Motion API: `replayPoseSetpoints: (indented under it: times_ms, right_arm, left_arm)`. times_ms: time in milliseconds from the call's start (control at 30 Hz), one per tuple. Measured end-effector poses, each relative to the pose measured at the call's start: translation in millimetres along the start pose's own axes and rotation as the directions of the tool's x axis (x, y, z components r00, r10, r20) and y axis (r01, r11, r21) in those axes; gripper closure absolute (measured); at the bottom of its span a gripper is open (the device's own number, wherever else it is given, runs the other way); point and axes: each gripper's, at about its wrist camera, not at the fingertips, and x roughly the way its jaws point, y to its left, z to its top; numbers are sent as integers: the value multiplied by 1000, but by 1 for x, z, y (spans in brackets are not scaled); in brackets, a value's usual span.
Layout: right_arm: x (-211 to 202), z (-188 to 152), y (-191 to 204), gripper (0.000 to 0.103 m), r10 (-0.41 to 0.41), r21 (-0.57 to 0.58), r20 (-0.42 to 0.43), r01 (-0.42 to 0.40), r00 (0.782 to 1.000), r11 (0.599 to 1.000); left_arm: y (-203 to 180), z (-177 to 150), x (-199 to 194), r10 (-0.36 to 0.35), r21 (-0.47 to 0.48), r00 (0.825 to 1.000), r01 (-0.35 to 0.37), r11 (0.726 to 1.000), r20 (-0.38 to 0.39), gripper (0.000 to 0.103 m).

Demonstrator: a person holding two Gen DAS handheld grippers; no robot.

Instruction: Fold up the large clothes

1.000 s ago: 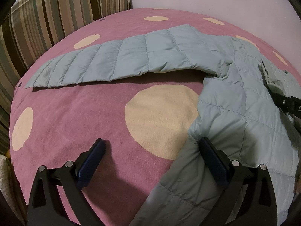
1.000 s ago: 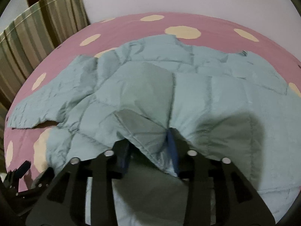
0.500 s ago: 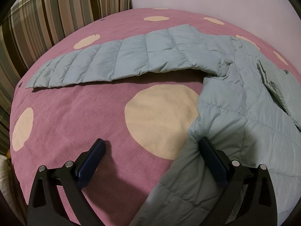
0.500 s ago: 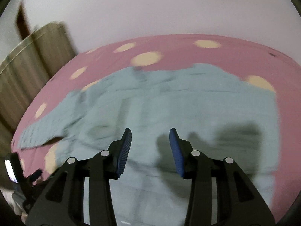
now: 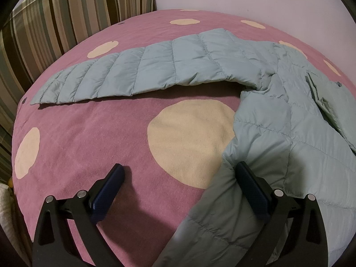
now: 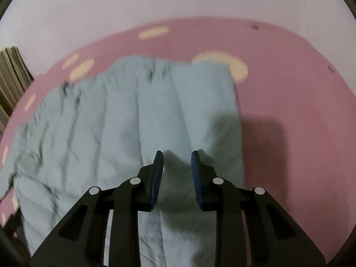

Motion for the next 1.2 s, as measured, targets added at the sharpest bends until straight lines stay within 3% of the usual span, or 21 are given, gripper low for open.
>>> replayPoseSetpoints:
  times_ms: [167,367,467,500,533,600,633,867,1200]
  right_arm:
    - [17,44,-9,73,-50,19,42,50,998,999]
    - [87,48,-9,73,-99,11,-89,101,991,995]
    - [83,49,-2,73,-128,-10,-55,128,990,992]
    - [77,49,-1,68,-130,-7,-48,130,990,991]
    - [67,48,1,53,-123,4,-38,123,992,992]
    - [41,39,7,36,-92,31,7,92,996,995]
    - [32,34,10,33,-93,30,28,92,995,995]
    - [4,-14,52,29,-28,-41,32,29,999,999]
    - [26,-45,60,19,-70,-83,-13,69,997,994]
  left_arm:
    - [-1,1,2,3,2,1000,-3,1000,-3,4]
    - [-1,0,0,2,3,1000,-2,1000,-5,4]
    - [-1,0,0,4,5,1000,-4,1000,-4,4]
    - [0,0,0,2,4,1000,-2,1000,-3,4]
    - [0,0,0,1,4,1000,-1,1000,-3,4]
    - [0,0,1,1,4,1000,-1,1000,-6,4]
    - [0,0,0,2,4,1000,-2,1000,-5,4]
    - [0,0,-1,2,3,1000,-2,1000,-3,4]
    - [-1,0,-1,-1,0,1000,1,1000,-6,4]
